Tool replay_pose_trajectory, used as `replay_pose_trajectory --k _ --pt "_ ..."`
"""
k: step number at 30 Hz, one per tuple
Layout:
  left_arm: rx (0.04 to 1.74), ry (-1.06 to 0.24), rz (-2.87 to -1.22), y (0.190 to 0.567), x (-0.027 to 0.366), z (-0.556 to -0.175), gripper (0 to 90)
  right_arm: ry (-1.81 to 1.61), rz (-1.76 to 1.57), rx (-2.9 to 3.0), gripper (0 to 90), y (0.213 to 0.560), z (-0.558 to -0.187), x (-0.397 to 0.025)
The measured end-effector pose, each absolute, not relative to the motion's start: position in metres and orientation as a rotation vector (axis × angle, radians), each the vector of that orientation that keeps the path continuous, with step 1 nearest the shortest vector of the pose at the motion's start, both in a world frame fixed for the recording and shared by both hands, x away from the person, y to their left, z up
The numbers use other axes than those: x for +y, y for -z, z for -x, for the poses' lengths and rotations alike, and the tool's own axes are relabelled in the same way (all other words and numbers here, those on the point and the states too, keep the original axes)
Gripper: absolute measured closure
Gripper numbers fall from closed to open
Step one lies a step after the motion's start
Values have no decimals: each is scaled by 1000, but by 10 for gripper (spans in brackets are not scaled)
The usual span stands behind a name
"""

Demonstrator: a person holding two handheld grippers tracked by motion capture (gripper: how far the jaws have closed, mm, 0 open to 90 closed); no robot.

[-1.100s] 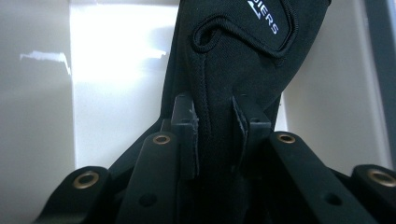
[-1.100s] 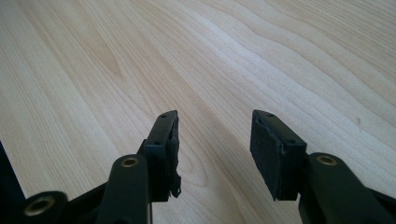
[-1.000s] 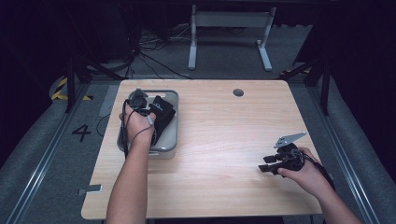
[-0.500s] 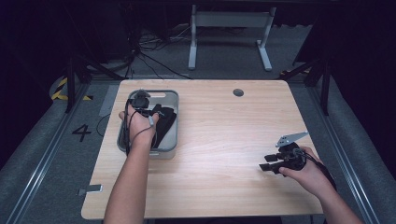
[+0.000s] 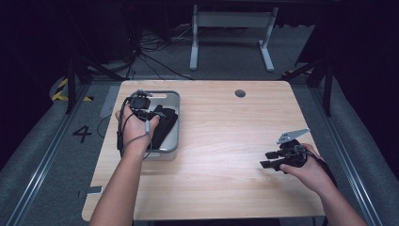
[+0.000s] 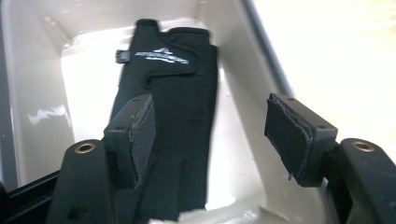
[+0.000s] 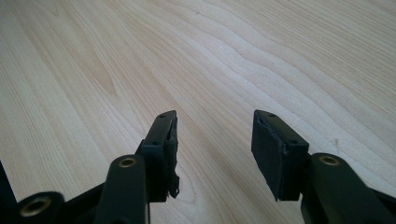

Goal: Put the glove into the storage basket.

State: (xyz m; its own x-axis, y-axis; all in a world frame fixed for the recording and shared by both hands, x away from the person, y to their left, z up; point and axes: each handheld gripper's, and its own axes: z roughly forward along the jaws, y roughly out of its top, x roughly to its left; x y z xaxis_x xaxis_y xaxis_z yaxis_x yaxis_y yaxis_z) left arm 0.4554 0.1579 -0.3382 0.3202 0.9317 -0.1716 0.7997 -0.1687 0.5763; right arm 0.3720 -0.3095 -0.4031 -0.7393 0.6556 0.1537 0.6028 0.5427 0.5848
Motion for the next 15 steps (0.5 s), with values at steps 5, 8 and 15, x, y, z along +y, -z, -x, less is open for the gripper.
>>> replay_pose_trajectory --k 5,8,15 --pt "1396 -286 -2047 323 144 -432 343 -975 -1107 2668 514 401 -373 -314" --pt "1314 -269 -2082 317 134 -417 339 -980 -1116 2660 514 401 -373 -316" --pt "1145 -195 -2163 314 116 -388 331 -982 -1137 2639 506 400 -371 -325"
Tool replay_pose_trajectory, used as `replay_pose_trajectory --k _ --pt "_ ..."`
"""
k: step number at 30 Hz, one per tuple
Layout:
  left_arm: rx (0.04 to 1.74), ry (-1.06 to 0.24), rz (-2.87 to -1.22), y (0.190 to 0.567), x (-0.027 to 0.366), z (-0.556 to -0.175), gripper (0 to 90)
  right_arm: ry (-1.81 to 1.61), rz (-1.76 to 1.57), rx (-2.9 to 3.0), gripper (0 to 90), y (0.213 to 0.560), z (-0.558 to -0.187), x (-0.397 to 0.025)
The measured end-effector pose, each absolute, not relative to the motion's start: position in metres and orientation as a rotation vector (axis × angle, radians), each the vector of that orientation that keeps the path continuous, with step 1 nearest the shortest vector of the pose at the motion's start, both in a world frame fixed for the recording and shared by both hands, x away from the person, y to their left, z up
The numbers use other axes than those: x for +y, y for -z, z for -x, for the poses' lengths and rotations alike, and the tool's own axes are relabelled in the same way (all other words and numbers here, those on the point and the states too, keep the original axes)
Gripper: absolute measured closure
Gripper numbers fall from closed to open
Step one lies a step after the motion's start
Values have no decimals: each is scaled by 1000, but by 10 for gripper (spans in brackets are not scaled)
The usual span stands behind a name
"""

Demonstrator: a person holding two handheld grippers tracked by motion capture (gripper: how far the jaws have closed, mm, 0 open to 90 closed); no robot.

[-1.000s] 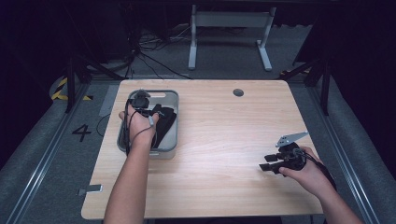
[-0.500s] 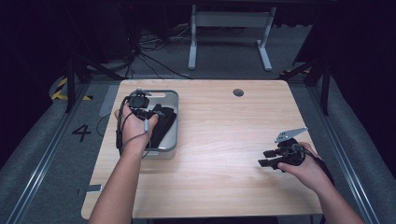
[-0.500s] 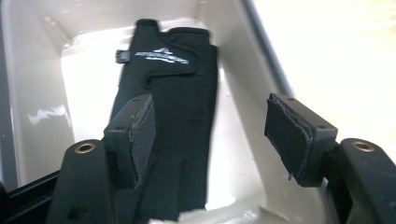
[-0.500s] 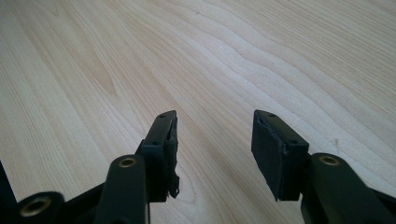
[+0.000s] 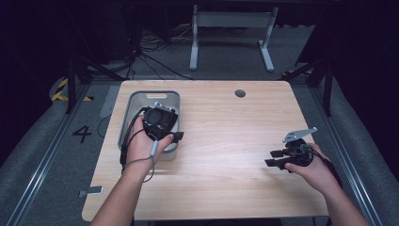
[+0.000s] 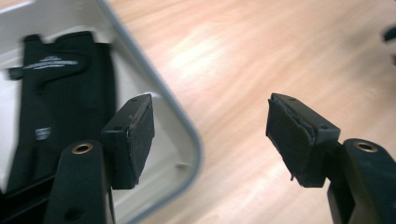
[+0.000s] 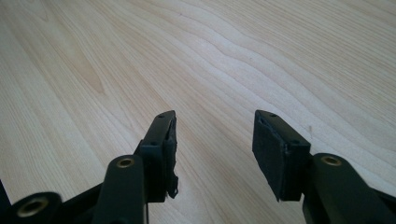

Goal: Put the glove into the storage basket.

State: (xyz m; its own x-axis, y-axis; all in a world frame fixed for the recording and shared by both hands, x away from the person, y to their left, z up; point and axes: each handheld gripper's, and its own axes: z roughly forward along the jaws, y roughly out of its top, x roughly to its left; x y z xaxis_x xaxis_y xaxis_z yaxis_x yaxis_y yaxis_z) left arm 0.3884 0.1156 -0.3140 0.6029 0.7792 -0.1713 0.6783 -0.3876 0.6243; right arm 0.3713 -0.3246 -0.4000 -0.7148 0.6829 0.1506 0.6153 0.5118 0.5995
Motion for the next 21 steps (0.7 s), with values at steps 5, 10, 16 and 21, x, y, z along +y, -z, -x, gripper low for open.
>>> replay_pose_trajectory --k 5,10,16,21 --pt "1048 -159 -2204 323 104 -371 330 -971 -1146 2641 491 400 -369 -329" --pt "971 -145 -2239 338 98 -356 339 -974 -1150 2638 490 402 -369 -331" --pt "905 -104 -2254 356 93 -346 336 -961 -1143 2642 487 404 -368 -333" --pt "874 -65 -2269 371 92 -343 315 -969 -1133 2633 489 405 -368 -334"
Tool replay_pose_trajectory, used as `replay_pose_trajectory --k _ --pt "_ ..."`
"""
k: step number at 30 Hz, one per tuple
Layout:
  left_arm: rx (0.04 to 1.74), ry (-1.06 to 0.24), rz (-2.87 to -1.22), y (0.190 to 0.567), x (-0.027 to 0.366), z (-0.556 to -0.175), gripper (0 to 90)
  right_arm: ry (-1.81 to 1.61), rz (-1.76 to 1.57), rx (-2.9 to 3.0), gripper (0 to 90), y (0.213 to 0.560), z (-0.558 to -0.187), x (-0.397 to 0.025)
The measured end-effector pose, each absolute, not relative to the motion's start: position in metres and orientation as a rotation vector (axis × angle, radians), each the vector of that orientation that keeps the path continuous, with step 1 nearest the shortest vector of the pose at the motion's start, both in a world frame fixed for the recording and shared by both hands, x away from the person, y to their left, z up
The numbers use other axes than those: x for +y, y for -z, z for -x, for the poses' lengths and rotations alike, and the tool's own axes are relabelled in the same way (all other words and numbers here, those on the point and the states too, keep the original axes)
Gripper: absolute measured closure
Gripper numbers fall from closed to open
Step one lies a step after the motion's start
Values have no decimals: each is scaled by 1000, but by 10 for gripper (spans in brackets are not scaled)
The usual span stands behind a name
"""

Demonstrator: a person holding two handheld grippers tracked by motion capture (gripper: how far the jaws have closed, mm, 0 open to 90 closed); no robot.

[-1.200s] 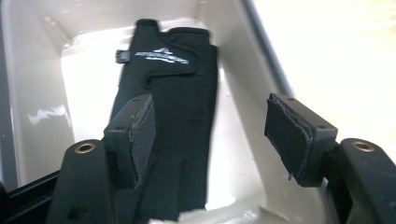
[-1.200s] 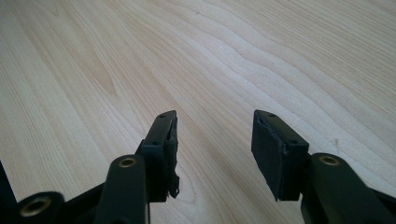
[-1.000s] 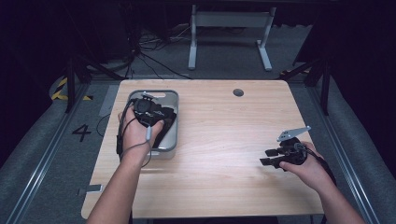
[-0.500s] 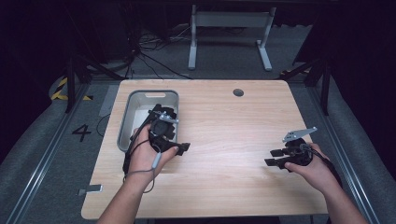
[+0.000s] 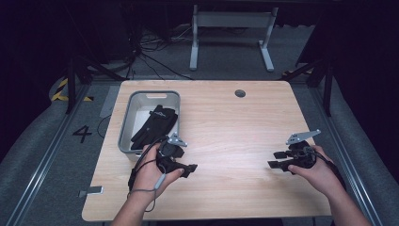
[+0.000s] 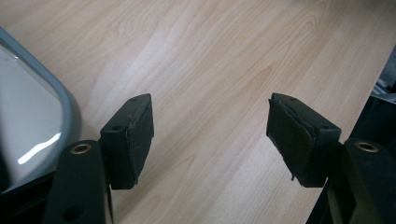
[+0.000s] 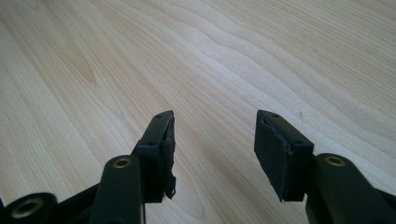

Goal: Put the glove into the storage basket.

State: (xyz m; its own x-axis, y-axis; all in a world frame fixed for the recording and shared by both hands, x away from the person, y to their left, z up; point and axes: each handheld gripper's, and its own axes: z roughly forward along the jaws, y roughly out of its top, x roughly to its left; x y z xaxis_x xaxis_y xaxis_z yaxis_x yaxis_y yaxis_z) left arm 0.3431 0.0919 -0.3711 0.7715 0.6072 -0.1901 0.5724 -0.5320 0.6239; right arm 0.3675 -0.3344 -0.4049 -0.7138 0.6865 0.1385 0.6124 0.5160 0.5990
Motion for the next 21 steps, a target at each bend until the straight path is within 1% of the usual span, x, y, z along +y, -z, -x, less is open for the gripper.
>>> replay_pose_trajectory --k 2,4,5,6,7,10,13,16,17,19,21 --pt "863 -62 -2278 380 92 -342 305 -973 -1129 2632 490 405 -368 -335" --pt "829 -72 -2325 389 91 -340 291 -980 -1120 2636 493 408 -368 -335" --pt "818 -59 -2324 398 92 -338 290 -982 -1111 2640 495 409 -369 -336" --pt "818 -59 -2324 398 92 -338 287 -982 -1111 2640 495 409 -369 -336" --pt "811 -67 -2316 407 92 -337 286 -983 -1109 2645 495 412 -369 -336" --pt "805 -84 -2327 416 92 -336 284 -979 -1103 2645 495 416 -371 -336" --pt "793 -89 -2344 435 93 -333 275 -984 -1090 2652 493 424 -373 -337" --pt "803 -92 -2337 442 96 -332 258 -970 -1087 2653 492 428 -374 -337" --pt "817 -121 -2328 447 99 -332 239 -963 -1081 2648 484 430 -376 -338" --pt "841 -126 -2305 451 101 -333 207 -963 -1072 2634 477 433 -378 -337" --pt "851 -130 -2300 453 102 -333 206 -965 -1069 2625 471 435 -379 -336"
